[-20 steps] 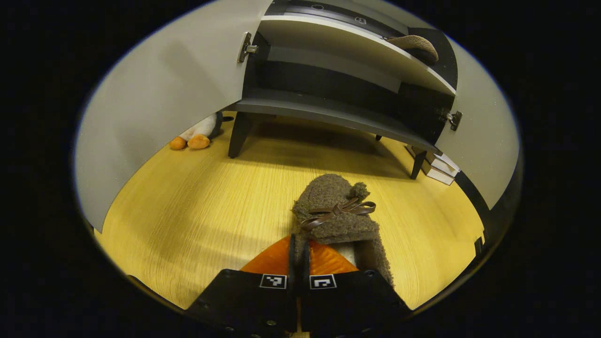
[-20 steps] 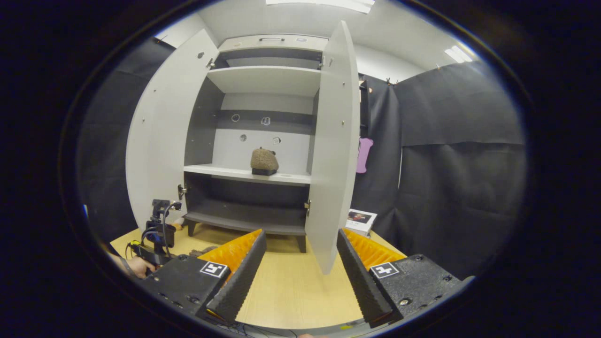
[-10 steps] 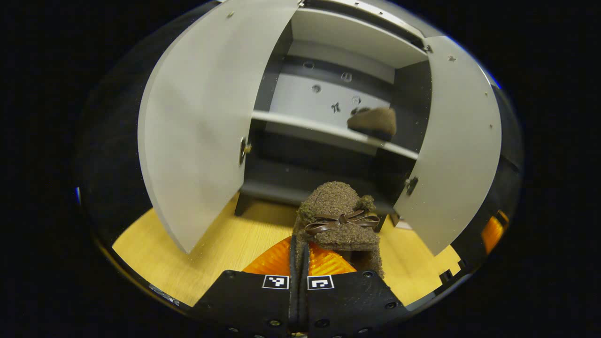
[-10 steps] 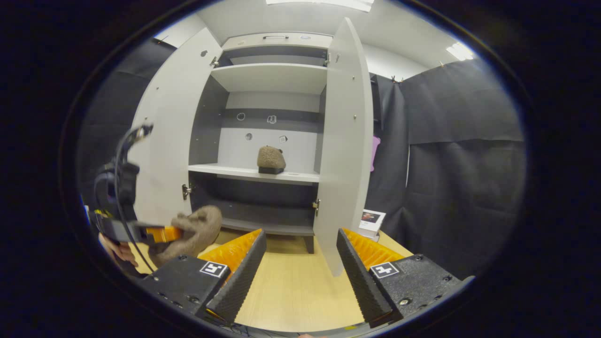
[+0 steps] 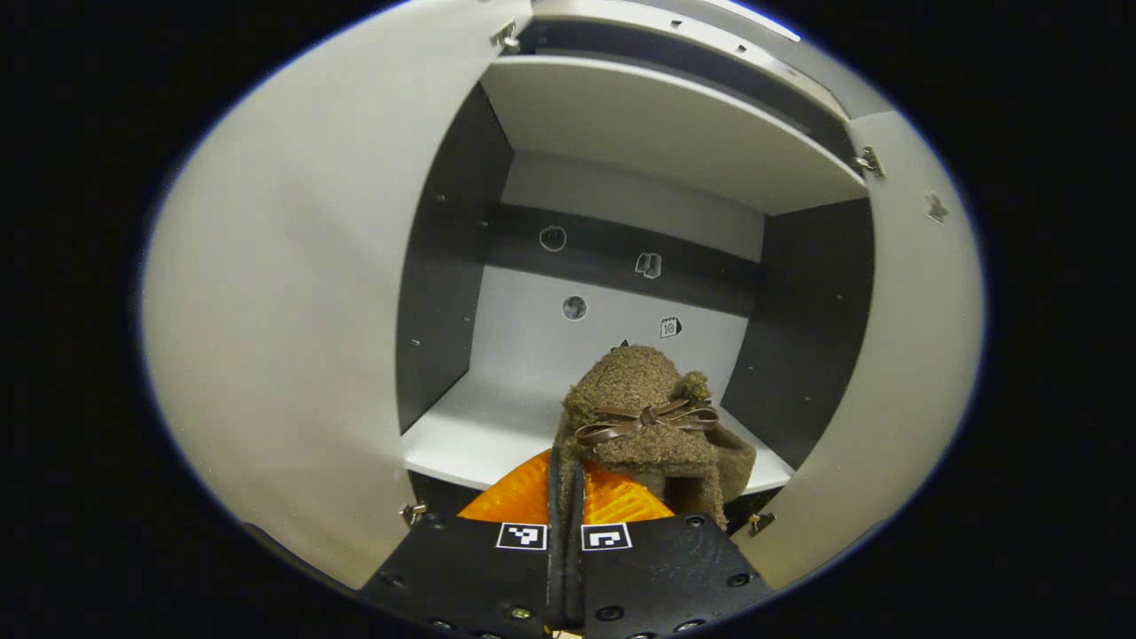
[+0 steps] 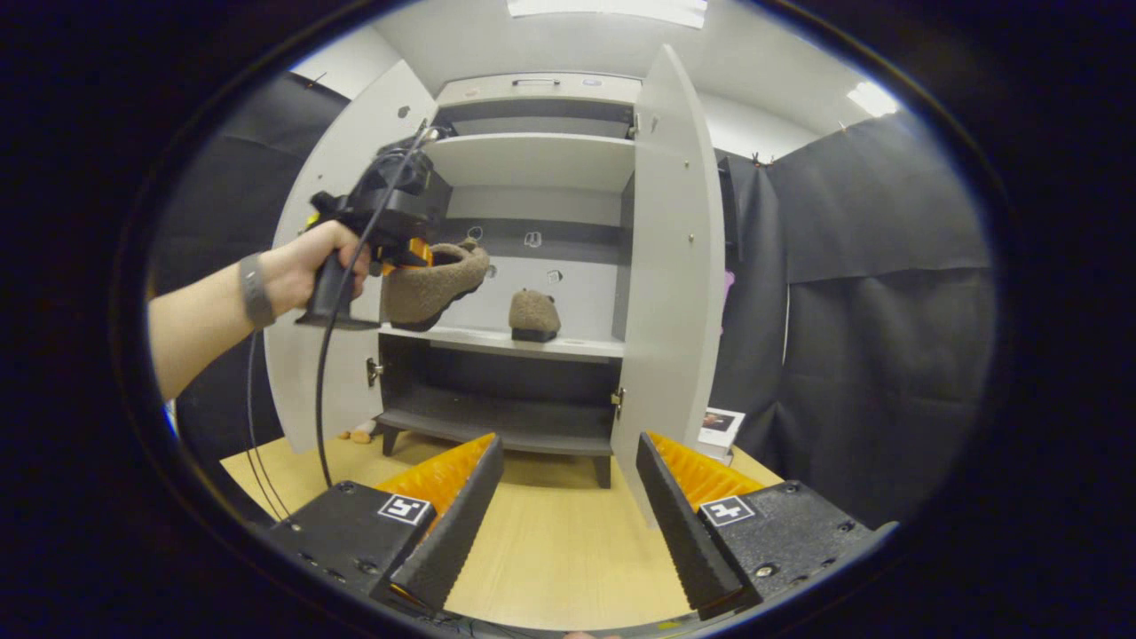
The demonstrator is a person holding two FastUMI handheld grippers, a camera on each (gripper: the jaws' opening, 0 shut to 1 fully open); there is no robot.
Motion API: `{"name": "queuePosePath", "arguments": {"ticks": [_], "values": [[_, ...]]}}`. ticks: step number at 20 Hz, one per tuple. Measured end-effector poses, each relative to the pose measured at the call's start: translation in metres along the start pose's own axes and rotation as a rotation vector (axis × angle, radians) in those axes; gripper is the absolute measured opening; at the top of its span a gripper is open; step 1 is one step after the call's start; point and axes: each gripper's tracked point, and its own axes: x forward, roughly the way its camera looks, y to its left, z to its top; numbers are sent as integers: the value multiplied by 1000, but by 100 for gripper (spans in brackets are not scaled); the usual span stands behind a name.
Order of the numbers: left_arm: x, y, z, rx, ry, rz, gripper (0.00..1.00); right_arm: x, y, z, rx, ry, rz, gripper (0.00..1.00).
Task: Grab one shoe with the right hand and put it into the shoe cabinet, grab the other shoe with the left hand and put it into the shoe cabinet; then close the right door with the right hand and the left door with the left hand.
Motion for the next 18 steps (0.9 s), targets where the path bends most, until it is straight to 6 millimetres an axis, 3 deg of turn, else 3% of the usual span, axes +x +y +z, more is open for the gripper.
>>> {"name": "queuePosePath", "arguments": {"ticks": [2,4,6,7,8,10,16,17,18], "values": [[43,4,-2,-27,95,29,0,-3,-17,3,-10,-7,-56,96],[73,7,-5,-35,149,64,0,-7,-28,8,12,-21,-89,96],[94,10,-14,-24,195,87,0,-9,-37,6,32,-21,-113,96],[102,10,-15,-16,203,94,5,-10,-41,4,39,-15,-125,96],[109,10,-19,-7,220,101,0,-11,-44,0,47,-8,-136,96],[115,14,-34,7,277,117,0,-12,-49,-5,66,2,-147,96],[122,20,-36,-23,304,115,1,-13,-51,-16,90,33,-137,96],[122,20,-39,-26,318,110,5,-13,-50,-18,92,36,-134,96],[122,21,-39,-19,325,111,1,-13,-51,-19,94,39,-134,96]]}}
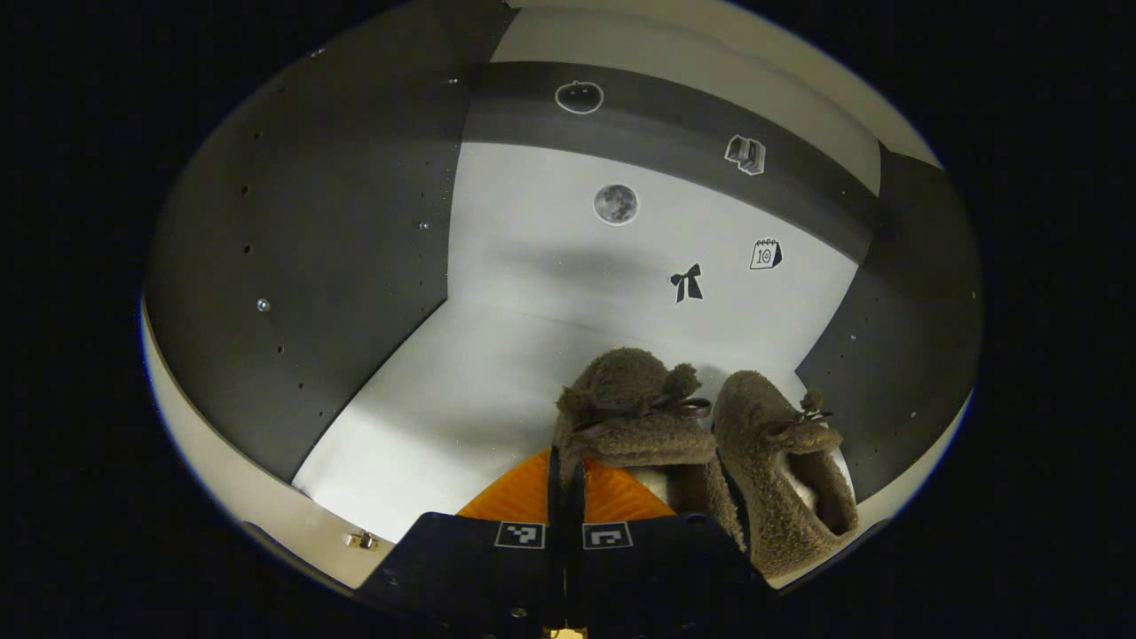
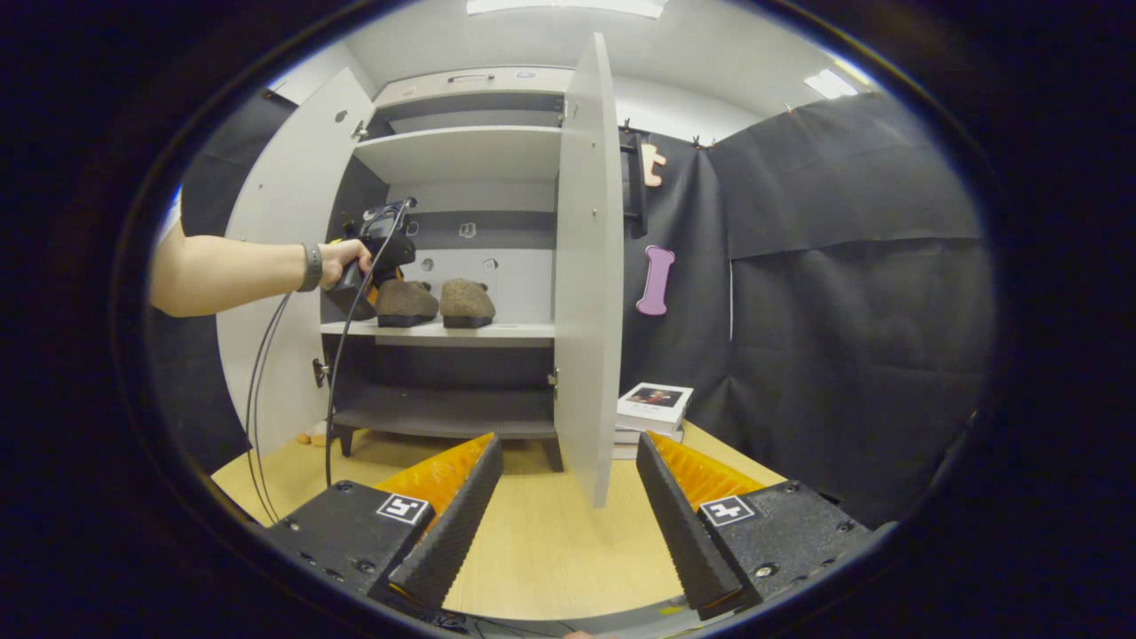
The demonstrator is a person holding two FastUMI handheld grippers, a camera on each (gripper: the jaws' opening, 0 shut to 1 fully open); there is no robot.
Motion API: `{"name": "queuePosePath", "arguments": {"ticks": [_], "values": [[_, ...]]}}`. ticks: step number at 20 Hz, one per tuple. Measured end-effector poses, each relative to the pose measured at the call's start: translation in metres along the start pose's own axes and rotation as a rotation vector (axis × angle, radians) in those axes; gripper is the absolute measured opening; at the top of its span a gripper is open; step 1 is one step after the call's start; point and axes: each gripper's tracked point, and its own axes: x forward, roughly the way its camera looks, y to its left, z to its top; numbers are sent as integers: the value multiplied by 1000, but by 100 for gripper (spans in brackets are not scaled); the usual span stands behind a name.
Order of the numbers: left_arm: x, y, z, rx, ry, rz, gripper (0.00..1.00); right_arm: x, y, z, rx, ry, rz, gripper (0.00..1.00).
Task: Grab one shoe with the right hand and put it into the shoe cabinet, grab the other shoe with the left hand and put it into the shoe cabinet; then close the right door with the right hand and the left door with the left hand.
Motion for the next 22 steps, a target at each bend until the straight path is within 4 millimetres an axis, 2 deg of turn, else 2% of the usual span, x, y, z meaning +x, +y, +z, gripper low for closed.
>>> {"name": "queuePosePath", "arguments": {"ticks": [3,4,5,6,8,10,11,13,14,15,16,17,18,19,20,22], "values": [[-1,-3,-2,8,16,1,8,-3,-4,-4,4,5,-6,96],[-1,-1,-2,11,17,17,22,-5,-6,-5,8,9,-9,96],[-1,-1,-2,17,19,11,24,-6,-8,-7,14,15,-14,96],[-3,-4,-3,28,28,2,31,-7,-11,-9,21,21,-19,96],[-8,-6,-2,39,31,-18,36,-9,-15,-13,37,34,-22,96],[-18,-7,0,40,22,-27,38,-9,-17,-13,47,38,-23,96],[-27,-4,5,43,-1,-15,49,-7,-15,-12,52,39,-17,96],[-51,-1,19,66,-83,-21,70,-7,-10,-14,57,43,7,96],[-68,-2,26,83,-133,-30,93,-6,-8,-14,54,44,14,96],[-87,-3,33,108,-195,-39,87,-6,-5,-14,51,45,26,96],[-110,-2,40,142,-261,-45,93,-7,-2,-15,49,45,40,96],[-130,-2,45,179,-334,-50,94,-8,2,-14,46,46,52,99],[-152,-2,47,206,-398,-61,95,-9,5,-13,43,44,67,96],[-170,-6,40,221,-443,-78,95,-8,9,-12,38,43,83,99],[-189,-6,31,224,-480,-93,95,-7,13,-10,33,40,98,96],[-220,4,7,212,-523,-104,94,-6,20,-4,23,36,124,99]]}}
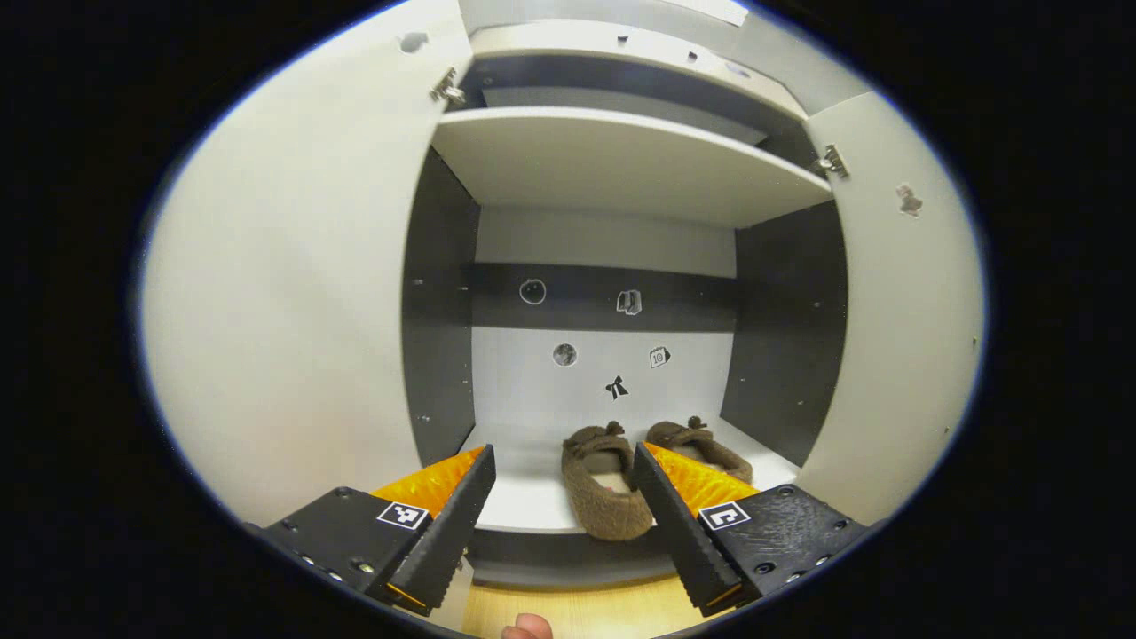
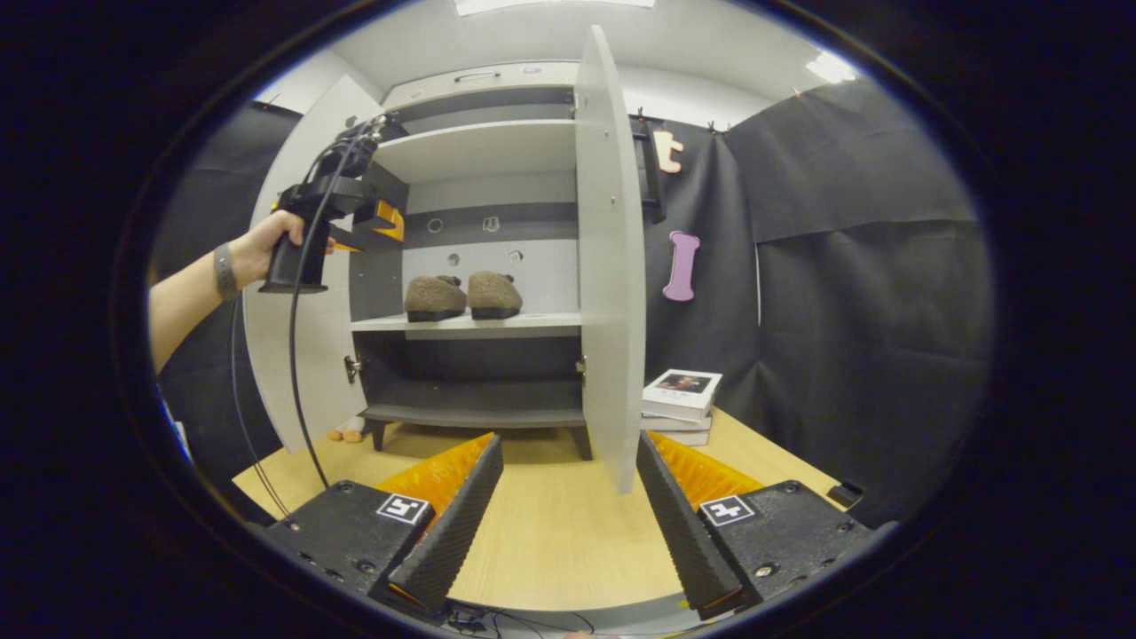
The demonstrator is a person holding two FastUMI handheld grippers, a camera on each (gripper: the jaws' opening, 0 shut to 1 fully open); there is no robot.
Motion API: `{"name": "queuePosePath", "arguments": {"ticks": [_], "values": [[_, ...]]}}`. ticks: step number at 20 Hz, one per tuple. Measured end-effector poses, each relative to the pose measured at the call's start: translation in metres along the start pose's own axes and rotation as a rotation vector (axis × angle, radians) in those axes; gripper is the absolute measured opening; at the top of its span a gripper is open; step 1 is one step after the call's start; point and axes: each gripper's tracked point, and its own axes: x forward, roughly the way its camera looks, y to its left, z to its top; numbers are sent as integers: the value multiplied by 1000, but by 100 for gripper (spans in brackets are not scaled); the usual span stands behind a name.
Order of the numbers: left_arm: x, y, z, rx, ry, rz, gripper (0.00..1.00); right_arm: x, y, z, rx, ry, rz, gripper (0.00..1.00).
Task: Grab one shoe with the right hand and put it into the shoe cabinet, grab the other shoe with the left hand and put it into the shoe cabinet; then close the right door with the right hand and the left door with the left hand.
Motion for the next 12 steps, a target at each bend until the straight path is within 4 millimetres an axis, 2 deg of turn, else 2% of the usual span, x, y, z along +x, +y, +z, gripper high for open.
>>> {"name": "queuePosePath", "arguments": {"ticks": [2,5,6,8,9,12], "values": [[-42,10,-16,-26,-24,7,94,-1,7,6,-6,-7,25,96],[-88,12,-40,-37,-76,9,99,-5,15,11,-23,-12,62,96],[-105,9,-47,-21,-94,1,95,-4,17,9,-39,-9,69,96],[-133,5,-60,34,-131,13,95,-3,19,4,-64,9,77,99],[-148,5,-70,55,-140,27,95,-3,22,2,-64,14,84,96],[-180,-10,-99,40,-126,24,94,-5,32,-2,-43,25,111,96]]}}
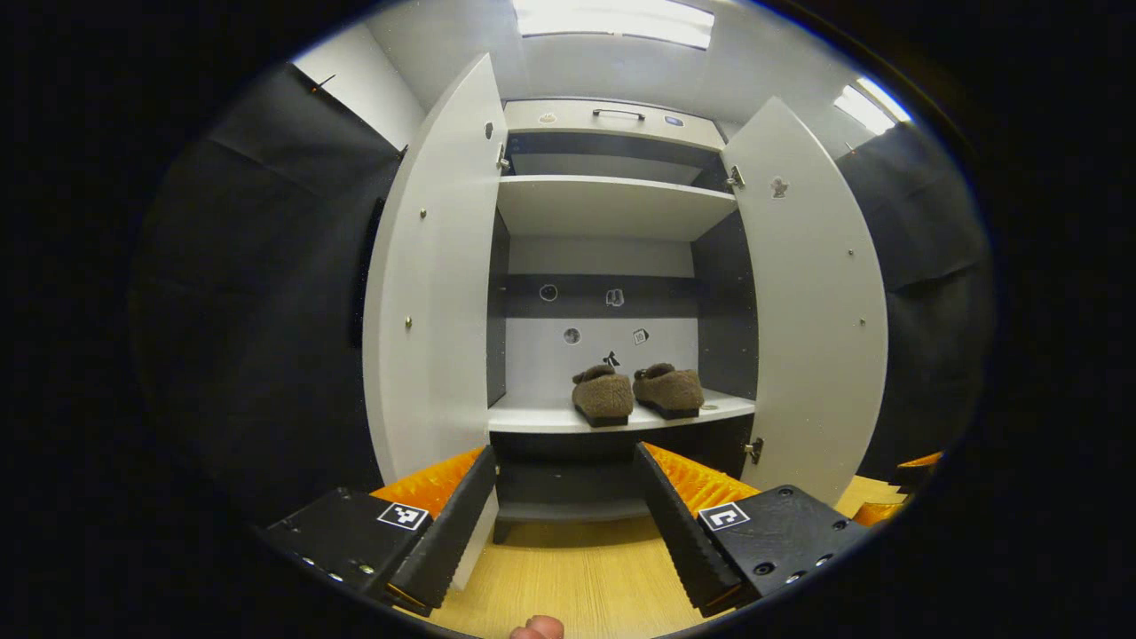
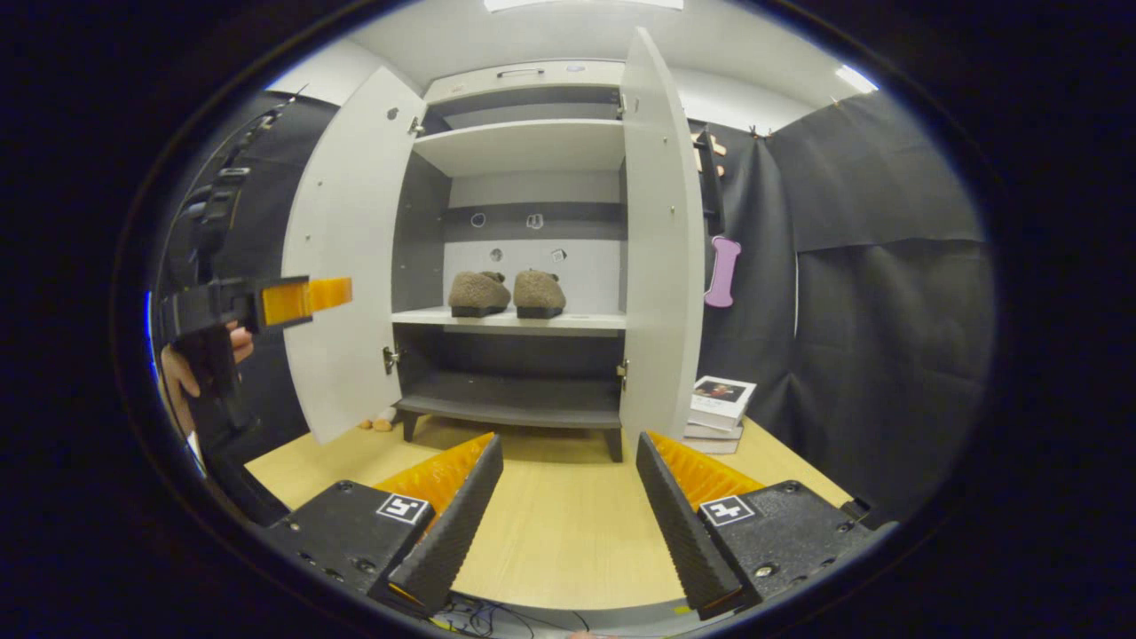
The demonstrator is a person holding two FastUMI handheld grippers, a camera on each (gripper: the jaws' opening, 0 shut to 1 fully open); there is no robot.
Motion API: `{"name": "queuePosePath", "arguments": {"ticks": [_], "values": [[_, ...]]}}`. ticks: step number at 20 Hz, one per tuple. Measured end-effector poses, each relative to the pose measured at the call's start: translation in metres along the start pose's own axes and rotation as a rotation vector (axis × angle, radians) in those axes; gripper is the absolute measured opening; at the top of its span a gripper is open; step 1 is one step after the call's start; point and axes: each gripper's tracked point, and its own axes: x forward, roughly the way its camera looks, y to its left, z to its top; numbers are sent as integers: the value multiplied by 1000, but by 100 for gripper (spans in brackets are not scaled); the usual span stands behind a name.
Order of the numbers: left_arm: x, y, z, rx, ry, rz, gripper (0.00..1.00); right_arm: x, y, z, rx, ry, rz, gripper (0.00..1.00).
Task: Grab one shoe with the right hand and put it into the shoe cabinet, grab the other shoe with the left hand and put it into the shoe cabinet; then close the right door with the right hand and the left door with the left hand.
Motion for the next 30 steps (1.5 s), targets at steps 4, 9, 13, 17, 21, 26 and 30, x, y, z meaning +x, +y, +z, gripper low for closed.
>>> {"name": "queuePosePath", "arguments": {"ticks": [4,9,13,17,21,26,30], "values": [[-28,-7,-19,20,18,20,95,0,4,-10,11,43,3,96],[-39,-14,-23,-13,47,1,95,-7,-36,76,26,-104,-24,96],[-45,-11,-22,-17,42,17,95,-14,-120,175,-11,-269,-155,98],[-53,-16,-24,-43,44,-7,90,5,-188,239,-69,-343,-255,99],[-57,-17,-27,-58,52,-13,95,54,-221,254,-62,-286,-254,99],[-61,-10,-36,-66,81,8,95,107,-232,255,25,-216,-198,100],[-59,-7,-44,-71,106,19,95,123,-237,251,46,-210,-190,99]]}}
